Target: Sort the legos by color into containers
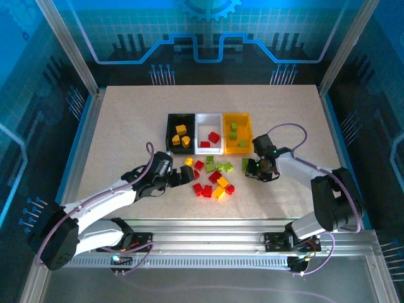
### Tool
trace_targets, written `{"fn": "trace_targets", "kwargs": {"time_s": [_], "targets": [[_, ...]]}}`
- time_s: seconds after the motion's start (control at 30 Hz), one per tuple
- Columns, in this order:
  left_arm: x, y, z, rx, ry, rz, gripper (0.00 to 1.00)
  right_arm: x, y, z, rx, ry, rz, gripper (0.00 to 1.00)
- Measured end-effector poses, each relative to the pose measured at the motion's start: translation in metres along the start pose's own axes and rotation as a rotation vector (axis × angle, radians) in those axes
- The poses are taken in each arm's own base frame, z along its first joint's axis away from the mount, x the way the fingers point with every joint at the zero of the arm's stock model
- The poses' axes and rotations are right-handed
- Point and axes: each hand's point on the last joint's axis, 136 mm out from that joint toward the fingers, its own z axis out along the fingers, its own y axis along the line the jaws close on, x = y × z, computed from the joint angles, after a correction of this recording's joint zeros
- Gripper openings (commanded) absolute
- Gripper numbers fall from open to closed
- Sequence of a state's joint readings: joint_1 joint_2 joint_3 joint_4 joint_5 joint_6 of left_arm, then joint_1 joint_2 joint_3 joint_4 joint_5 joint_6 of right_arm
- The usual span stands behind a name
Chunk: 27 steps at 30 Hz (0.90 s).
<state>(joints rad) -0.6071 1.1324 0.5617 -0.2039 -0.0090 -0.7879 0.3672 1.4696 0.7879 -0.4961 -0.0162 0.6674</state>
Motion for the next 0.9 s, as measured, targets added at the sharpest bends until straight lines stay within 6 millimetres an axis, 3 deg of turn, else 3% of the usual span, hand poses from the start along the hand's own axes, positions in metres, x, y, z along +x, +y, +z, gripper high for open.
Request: {"fn": "trace_targets", "kwargs": {"time_s": [0.13, 0.37, 0.5, 0.7, 0.9], "targets": [[0.0, -0.002, 0.0, 0.01, 0.001, 0.001, 0.99, -0.011, 0.009, -0.004, 0.021, -0.028, -0.04, 0.61], [0.0, -0.001, 0.001, 0.011, 0.0, 0.001, 0.99, -0.04, 0.016, 0.014, 0.107, -0.044, -0.085, 0.62], [0.002, 0.0, 0.002, 0.007, 0.004, 0.0, 0.99, -0.046, 0.016, 0.021, 0.156, -0.039, -0.121, 0.61], [0.004, 0.003, 0.003, 0.003, 0.007, 0.0, 0.99, -0.041, 0.013, 0.032, 0.217, 0.002, -0.169, 0.41], [0.004, 0.003, 0.003, 0.002, 0.008, 0.0, 0.99, -0.043, 0.014, 0.031, 0.223, -0.009, -0.178, 0.23]]}}
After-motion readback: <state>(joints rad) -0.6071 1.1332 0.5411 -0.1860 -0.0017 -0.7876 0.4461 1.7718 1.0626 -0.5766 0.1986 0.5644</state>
